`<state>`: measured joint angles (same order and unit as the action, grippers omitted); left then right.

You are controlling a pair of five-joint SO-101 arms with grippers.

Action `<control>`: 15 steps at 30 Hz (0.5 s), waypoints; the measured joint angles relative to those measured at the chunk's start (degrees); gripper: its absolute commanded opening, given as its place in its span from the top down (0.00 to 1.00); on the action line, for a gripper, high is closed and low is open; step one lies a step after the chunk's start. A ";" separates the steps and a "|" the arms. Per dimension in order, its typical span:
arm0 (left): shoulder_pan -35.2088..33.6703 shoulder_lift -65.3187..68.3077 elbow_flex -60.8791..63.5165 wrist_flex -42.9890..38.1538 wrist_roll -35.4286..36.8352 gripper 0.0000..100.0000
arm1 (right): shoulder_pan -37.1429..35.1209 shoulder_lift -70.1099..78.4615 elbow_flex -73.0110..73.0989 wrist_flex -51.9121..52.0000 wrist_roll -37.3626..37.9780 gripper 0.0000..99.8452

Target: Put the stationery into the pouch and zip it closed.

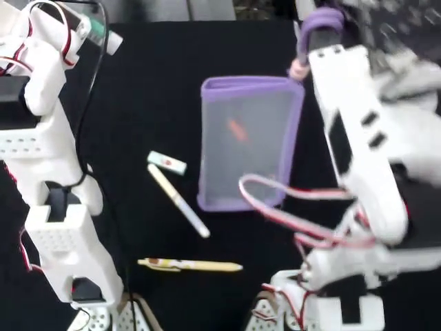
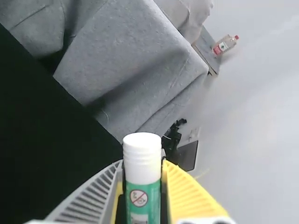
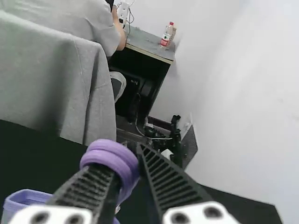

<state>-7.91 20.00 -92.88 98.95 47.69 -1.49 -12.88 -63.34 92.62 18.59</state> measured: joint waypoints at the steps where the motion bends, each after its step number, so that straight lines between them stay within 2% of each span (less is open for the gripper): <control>1: 0.62 0.00 0.00 0.00 0.00 0.97 | 0.00 -1.05 0.00 1.05 -1.14 0.99; 5: 3.52 0.00 0.00 1.23 0.00 0.97 | 0.00 -4.31 0.00 4.75 -4.04 0.99; 15: 14.95 0.00 0.00 1.67 -0.79 0.97 | 0.00 -11.34 -0.35 6.07 -4.13 0.99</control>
<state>7.03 20.00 -92.88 100.62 46.90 -1.49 -24.22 -63.69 98.68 14.46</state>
